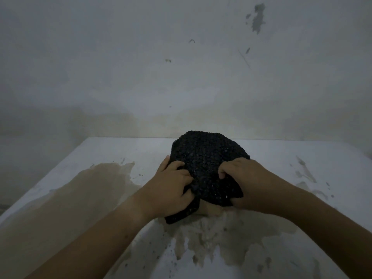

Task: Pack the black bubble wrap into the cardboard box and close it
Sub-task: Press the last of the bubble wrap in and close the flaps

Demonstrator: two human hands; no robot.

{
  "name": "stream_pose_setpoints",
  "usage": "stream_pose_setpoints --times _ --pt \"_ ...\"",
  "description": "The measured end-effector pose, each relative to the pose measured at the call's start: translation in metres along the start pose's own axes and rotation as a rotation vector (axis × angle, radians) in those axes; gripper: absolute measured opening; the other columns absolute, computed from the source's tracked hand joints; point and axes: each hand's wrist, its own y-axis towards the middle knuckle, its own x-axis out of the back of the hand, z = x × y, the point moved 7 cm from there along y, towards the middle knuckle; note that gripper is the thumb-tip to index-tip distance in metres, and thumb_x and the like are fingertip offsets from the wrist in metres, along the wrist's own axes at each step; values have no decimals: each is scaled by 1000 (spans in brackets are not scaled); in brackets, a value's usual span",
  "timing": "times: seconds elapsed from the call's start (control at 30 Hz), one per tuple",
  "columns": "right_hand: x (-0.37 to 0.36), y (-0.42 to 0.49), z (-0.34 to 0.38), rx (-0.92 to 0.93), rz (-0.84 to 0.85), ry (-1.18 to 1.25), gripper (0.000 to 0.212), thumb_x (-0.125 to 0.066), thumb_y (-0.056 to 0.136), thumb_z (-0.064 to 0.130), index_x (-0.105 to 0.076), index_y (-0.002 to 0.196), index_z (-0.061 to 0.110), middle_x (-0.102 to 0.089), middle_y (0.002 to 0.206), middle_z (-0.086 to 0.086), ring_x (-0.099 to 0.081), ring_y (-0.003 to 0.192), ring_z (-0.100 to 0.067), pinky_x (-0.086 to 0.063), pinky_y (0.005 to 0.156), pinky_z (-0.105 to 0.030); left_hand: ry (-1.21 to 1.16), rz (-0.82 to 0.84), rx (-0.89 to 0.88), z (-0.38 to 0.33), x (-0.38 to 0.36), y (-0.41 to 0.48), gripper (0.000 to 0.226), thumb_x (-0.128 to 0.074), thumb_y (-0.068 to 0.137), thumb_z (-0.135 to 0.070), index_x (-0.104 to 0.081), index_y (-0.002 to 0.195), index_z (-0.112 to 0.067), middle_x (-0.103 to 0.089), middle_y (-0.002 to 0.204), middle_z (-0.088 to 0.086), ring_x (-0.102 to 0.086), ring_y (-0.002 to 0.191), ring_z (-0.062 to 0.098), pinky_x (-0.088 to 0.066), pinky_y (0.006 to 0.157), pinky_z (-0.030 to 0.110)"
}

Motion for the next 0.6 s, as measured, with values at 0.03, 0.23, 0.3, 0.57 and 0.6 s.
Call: stream_pose_setpoints --times 0.03,0.23,0.3,0.57,0.6 --pt "2 2 -2 -20 -27 45 37 -68 74 29 -40 95 39 -51 94 12 -44 86 -12 -35 70 -26 -14 -21 -1 1 2 0 39 -34 88 -42 -66 99 -22 -62 104 -13 -32 136 12 3 122 38" --pt "7 8 -15 -144 -127 258 8 -63 87 23 -61 88 30 -65 81 12 -57 72 -9 -48 67 -33 -104 -155 -11 6 12 -1 9 -50 87 -34 -48 87 -26 -51 86 -14 -51 95 7 -29 104 28" --pt "1 11 -12 -118 -76 148 13 -57 90 28 -68 95 31 -67 89 14 -59 85 -10 -48 75 -33 -86 -164 -16 5 11 -1 6 -52 90 -30 -51 87 -25 -54 86 -13 -52 96 7 -28 103 27" --pt "-25 14 4 -75 67 -119 49 -32 87 58 -68 88 25 -54 101 8 -38 103 -17 -34 90 -36 -71 -88 34 10 10 8 35 -38 95 -40 -69 104 -27 -65 111 -12 -38 134 9 -11 103 21" --pt "-28 15 3 -79 60 -129 51 -29 87 58 -68 88 25 -53 103 8 -37 104 -17 -32 91 -36 -93 -47 36 10 9 8 38 -33 94 -49 -67 96 -31 -63 105 -17 -34 136 7 -9 105 22"
